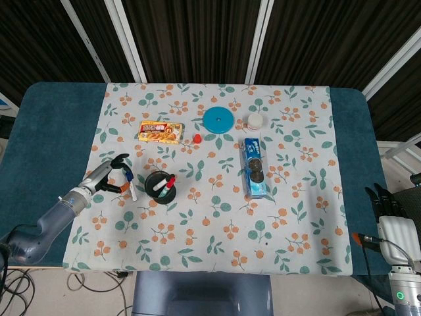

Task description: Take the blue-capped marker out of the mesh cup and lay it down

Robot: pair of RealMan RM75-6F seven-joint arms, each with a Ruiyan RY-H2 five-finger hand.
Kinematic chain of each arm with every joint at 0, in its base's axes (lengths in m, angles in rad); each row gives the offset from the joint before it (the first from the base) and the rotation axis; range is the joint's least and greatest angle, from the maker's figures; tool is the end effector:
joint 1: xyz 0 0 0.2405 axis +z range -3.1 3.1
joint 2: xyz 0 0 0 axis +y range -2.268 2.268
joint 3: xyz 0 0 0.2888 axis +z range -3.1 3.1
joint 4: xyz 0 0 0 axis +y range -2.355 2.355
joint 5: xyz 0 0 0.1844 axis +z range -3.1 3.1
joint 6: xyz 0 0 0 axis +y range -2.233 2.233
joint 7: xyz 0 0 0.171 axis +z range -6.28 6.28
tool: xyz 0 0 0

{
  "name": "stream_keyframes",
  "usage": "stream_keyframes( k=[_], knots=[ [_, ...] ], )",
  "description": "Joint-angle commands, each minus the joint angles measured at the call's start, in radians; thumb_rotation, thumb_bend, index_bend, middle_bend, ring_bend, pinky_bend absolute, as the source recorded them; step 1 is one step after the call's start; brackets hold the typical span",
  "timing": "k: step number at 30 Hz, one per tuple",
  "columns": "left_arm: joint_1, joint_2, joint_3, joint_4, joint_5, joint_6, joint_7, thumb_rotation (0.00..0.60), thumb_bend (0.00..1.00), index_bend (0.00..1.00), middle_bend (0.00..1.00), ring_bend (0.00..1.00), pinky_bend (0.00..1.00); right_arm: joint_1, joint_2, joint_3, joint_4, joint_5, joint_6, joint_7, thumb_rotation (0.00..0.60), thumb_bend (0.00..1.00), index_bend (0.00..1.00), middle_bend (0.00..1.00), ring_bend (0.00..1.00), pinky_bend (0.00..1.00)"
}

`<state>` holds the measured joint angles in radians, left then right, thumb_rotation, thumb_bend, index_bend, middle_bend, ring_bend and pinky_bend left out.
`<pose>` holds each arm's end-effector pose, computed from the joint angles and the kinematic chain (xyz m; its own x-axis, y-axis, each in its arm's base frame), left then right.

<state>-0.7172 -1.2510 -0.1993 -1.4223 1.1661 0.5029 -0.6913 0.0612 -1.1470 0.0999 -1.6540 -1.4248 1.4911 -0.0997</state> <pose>-0.2459 0.3985 0.0681 -0.2577 0.5757 0.7760 0.9662 0.1589 0.2030 -0.3333 -0.2085 0.1971 0.4139 0.0323 0.9098 -0.9082 0.0825 0.4102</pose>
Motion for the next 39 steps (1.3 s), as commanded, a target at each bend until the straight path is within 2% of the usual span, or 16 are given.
stream_keyframes(
  k=[1,14,22,26,29,31,36,39],
  knots=[
    [-0.012,-0.018,-0.008,0.002,-0.035,0.003,0.030,0.600,0.44,0.50,0.01,0.00,0.00,0.000,0.000,0.000,0.000,0.000,0.000,0.000,0.600,0.12,0.10,0.01,0.06,0.17],
    [-0.039,-0.035,-0.048,-0.022,-0.112,-0.023,0.064,0.600,0.44,0.50,0.01,0.00,0.00,0.002,0.001,-0.001,-0.001,0.001,-0.005,0.001,0.600,0.12,0.10,0.01,0.06,0.17],
    [-0.051,-0.036,-0.041,-0.015,-0.151,-0.051,0.102,0.600,0.40,0.48,0.00,0.00,0.00,0.002,0.002,-0.002,-0.002,-0.001,-0.006,0.001,0.600,0.12,0.10,0.01,0.06,0.17],
    [-0.062,-0.036,-0.034,-0.007,-0.170,-0.067,0.130,0.600,0.31,0.44,0.00,0.00,0.00,0.001,0.002,-0.002,-0.003,0.001,-0.006,0.001,0.600,0.12,0.10,0.01,0.06,0.17],
    [-0.069,-0.041,-0.033,0.002,-0.176,-0.056,0.154,0.600,0.29,0.42,0.00,0.00,0.00,0.002,0.002,-0.002,-0.003,0.001,-0.006,0.000,0.600,0.12,0.10,0.01,0.06,0.17],
    [-0.067,-0.054,-0.035,0.009,-0.182,-0.031,0.170,0.600,0.27,0.39,0.00,0.00,0.00,0.002,0.002,-0.002,-0.003,0.002,-0.007,0.000,0.600,0.12,0.10,0.01,0.06,0.18],
    [-0.063,-0.046,-0.053,-0.010,-0.196,-0.004,0.182,0.600,0.15,0.22,0.00,0.00,0.00,0.002,0.002,-0.001,-0.003,0.002,-0.007,0.003,0.600,0.12,0.10,0.01,0.06,0.17],
    [-0.049,-0.030,-0.066,-0.035,-0.186,0.061,0.209,0.600,0.13,0.16,0.00,0.00,0.00,0.002,0.003,-0.001,-0.003,0.002,-0.007,0.005,0.600,0.12,0.10,0.01,0.06,0.17]
  ],
)
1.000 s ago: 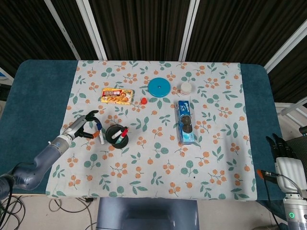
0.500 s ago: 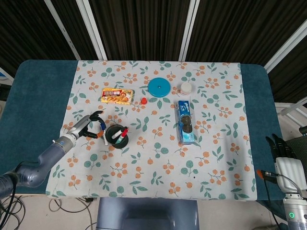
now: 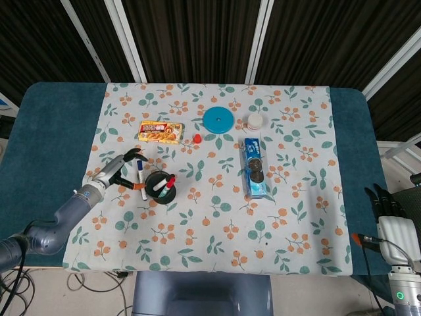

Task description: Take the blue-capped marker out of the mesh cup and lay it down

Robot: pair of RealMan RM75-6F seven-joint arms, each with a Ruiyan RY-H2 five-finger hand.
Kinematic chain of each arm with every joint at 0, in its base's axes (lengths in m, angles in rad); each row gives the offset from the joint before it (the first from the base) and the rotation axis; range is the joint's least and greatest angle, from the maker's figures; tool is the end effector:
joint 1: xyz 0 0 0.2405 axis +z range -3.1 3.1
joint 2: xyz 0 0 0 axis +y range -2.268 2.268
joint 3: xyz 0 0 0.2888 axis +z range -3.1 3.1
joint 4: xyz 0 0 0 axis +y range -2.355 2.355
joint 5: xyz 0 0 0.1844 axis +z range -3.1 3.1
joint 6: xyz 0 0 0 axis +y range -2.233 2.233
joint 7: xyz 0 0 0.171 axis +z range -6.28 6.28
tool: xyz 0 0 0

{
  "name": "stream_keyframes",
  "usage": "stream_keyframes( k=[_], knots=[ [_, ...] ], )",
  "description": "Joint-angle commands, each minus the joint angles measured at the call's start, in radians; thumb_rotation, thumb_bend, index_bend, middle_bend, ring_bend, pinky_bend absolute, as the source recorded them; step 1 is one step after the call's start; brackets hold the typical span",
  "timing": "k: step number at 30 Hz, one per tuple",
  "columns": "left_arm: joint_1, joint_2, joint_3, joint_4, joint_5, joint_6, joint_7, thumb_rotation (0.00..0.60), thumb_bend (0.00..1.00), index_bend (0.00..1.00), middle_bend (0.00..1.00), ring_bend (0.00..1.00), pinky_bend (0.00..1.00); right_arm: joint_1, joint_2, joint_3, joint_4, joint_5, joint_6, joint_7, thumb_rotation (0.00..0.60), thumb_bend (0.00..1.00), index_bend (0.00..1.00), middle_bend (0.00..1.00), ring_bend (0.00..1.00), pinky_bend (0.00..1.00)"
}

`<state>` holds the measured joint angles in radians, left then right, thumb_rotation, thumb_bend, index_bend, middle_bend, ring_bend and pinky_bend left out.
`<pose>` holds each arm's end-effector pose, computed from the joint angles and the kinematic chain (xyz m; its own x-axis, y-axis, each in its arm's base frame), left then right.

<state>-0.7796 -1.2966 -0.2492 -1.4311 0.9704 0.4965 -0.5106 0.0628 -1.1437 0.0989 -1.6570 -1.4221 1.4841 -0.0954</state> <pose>-0.2162 0.4180 0.0563 -0.2605 0.5607 0.7860 0.9654 0.1436 0.2176 -0.3335 -0.2088 0.1969 0.4096 0.0251 0.9119 -0.9099 0.0826 0.4064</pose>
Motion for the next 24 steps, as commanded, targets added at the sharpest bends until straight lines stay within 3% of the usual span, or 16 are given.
stream_keyframes(
  k=[1,7,13,18,24],
  knots=[
    [0.018,0.021,-0.020,-0.035,0.012,0.093,0.042,0.600,0.13,0.15,0.00,0.00,0.00,0.000,0.000,0.000,0.000,-0.001,0.000,0.001,0.600,0.12,0.10,0.01,0.06,0.17],
    [0.056,0.078,-0.029,-0.133,0.043,0.258,0.152,0.600,0.13,0.15,0.00,0.00,0.00,0.000,0.000,0.000,-0.002,0.001,-0.001,-0.002,0.600,0.12,0.10,0.01,0.06,0.17],
    [0.103,0.152,0.013,-0.219,0.070,0.392,0.336,0.600,0.18,0.17,0.00,0.00,0.00,-0.001,-0.002,0.000,-0.001,0.001,0.003,-0.004,0.600,0.12,0.10,0.01,0.06,0.17],
    [0.173,0.194,0.067,-0.313,0.064,0.591,0.576,0.600,0.18,0.17,0.00,0.00,0.00,-0.001,-0.004,0.000,0.001,-0.001,0.004,-0.007,0.600,0.12,0.10,0.01,0.06,0.17],
    [0.319,0.174,0.175,-0.323,0.224,0.854,0.725,0.600,0.18,0.17,0.00,0.00,0.00,-0.001,-0.006,0.001,0.000,-0.003,0.008,-0.009,0.600,0.12,0.10,0.01,0.06,0.17]
  ],
)
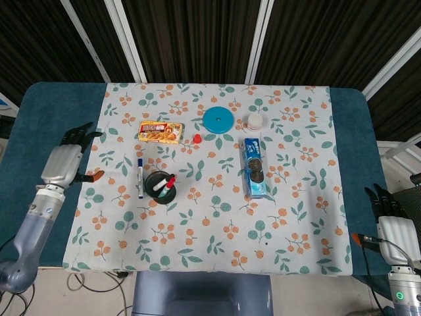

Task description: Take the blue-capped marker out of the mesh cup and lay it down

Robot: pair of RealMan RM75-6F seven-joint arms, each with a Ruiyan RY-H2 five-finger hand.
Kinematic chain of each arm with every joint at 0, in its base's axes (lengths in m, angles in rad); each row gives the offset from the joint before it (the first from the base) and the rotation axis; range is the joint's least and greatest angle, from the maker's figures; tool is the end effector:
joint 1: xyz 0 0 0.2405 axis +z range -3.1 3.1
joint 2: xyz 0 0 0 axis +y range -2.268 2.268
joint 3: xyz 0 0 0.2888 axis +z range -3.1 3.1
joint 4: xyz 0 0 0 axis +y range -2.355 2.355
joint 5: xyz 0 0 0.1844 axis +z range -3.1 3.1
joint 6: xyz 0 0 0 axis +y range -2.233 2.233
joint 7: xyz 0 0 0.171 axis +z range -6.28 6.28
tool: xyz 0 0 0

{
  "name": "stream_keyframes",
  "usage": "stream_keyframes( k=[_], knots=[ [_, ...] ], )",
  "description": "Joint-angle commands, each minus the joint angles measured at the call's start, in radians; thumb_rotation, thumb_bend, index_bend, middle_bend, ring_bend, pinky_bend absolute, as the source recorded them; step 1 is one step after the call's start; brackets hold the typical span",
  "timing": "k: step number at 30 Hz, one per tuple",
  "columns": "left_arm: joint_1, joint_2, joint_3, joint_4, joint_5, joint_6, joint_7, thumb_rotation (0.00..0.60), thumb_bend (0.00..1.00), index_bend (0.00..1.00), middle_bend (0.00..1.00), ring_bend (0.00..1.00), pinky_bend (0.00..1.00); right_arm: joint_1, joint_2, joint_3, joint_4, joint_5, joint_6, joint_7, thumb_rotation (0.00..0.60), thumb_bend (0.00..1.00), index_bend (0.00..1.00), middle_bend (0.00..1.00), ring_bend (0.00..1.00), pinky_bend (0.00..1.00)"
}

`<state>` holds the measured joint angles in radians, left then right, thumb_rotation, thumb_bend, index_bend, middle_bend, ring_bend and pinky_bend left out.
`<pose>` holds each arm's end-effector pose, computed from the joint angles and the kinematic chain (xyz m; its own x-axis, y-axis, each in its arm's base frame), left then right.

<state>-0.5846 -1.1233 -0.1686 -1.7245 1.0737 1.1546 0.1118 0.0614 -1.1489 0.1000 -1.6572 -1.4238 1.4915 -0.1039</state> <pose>-0.2292 0.3669 0.1685 0.3041 0.1012 0.9472 0.9488 -0.1218 -0.2916 -0.3328 -0.2085 0.1963 0.4130 0.0321 0.9102 -0.9086 0.0831 0.4093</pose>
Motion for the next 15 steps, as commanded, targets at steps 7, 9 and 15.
stream_keyframes(
  k=[7,9,15],
  knots=[
    [0.283,-0.016,0.209,0.013,0.304,0.344,-0.031,0.600,0.18,0.17,0.00,0.00,0.00,0.001,-0.003,-0.001,0.002,-0.004,0.000,-0.006,0.600,0.12,0.10,0.01,0.06,0.17],
    [0.311,-0.019,0.232,0.026,0.339,0.360,-0.066,0.600,0.18,0.17,0.00,0.00,0.00,0.002,-0.002,-0.002,0.002,-0.004,-0.001,-0.006,0.600,0.12,0.10,0.01,0.06,0.17],
    [0.363,-0.013,0.257,0.054,0.397,0.383,-0.137,0.600,0.18,0.17,0.00,0.00,0.00,0.002,-0.002,-0.002,0.005,-0.008,0.001,-0.004,0.600,0.12,0.10,0.01,0.06,0.17]
  ],
)
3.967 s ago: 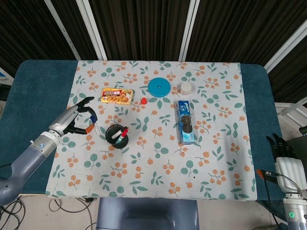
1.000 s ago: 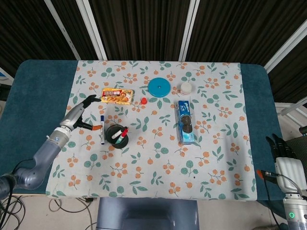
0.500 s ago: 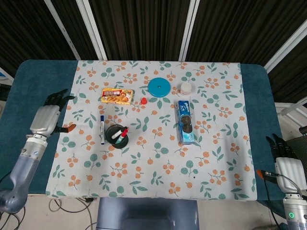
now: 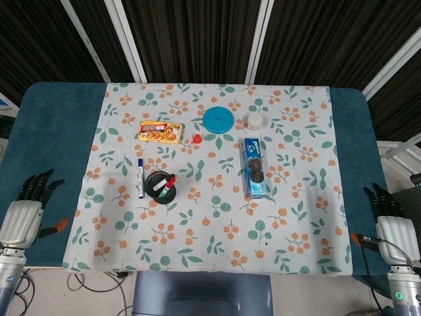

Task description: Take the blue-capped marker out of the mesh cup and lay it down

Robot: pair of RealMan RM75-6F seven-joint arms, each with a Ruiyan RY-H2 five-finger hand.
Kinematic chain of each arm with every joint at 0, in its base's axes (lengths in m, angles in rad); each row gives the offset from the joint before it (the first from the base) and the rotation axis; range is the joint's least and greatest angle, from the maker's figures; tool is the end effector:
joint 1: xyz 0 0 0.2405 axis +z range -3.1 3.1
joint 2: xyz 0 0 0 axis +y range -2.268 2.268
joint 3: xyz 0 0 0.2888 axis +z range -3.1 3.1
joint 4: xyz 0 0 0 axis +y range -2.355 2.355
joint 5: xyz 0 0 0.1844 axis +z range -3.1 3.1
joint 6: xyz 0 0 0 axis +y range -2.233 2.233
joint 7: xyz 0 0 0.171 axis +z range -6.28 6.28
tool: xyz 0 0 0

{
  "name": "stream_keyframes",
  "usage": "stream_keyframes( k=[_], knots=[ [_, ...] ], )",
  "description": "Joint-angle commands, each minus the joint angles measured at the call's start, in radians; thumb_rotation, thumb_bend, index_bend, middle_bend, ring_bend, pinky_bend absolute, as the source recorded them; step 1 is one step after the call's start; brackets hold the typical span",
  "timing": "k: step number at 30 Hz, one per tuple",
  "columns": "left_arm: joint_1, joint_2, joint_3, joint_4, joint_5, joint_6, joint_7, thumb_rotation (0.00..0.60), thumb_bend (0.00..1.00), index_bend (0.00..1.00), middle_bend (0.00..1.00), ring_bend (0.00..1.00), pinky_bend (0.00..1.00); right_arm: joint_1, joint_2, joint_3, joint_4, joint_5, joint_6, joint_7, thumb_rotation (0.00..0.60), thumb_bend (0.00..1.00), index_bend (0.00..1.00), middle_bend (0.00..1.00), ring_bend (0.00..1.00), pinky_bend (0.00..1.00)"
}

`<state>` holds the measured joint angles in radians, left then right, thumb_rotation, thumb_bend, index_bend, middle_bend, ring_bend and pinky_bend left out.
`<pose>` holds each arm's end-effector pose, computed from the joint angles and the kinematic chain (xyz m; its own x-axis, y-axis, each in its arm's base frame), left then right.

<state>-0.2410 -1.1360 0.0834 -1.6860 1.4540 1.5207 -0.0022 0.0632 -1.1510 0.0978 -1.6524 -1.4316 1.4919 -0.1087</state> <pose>-0.3006 0.2313 0.1730 0.3257 0.0558 0.9438 0.9422 -0.1019 -0.3191 -0.3321 -0.2088 0.1953 0.4205 0.0316 0.9067 -0.9057 0.0745 0.4174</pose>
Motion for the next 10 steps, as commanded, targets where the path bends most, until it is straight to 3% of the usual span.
stream_keyframes(
  k=[1,10],
  knots=[
    [0.025,-0.002,0.002,0.020,0.019,0.020,-0.033,0.600,0.18,0.17,0.00,0.00,0.00,0.000,0.001,0.001,0.001,0.000,0.000,0.002,0.600,0.12,0.10,0.01,0.06,0.17],
    [0.055,-0.004,-0.024,0.054,0.028,0.024,-0.086,0.600,0.18,0.17,0.00,0.00,0.00,0.001,0.000,0.000,0.002,0.000,-0.001,0.001,0.600,0.12,0.10,0.01,0.06,0.17]
  ],
)
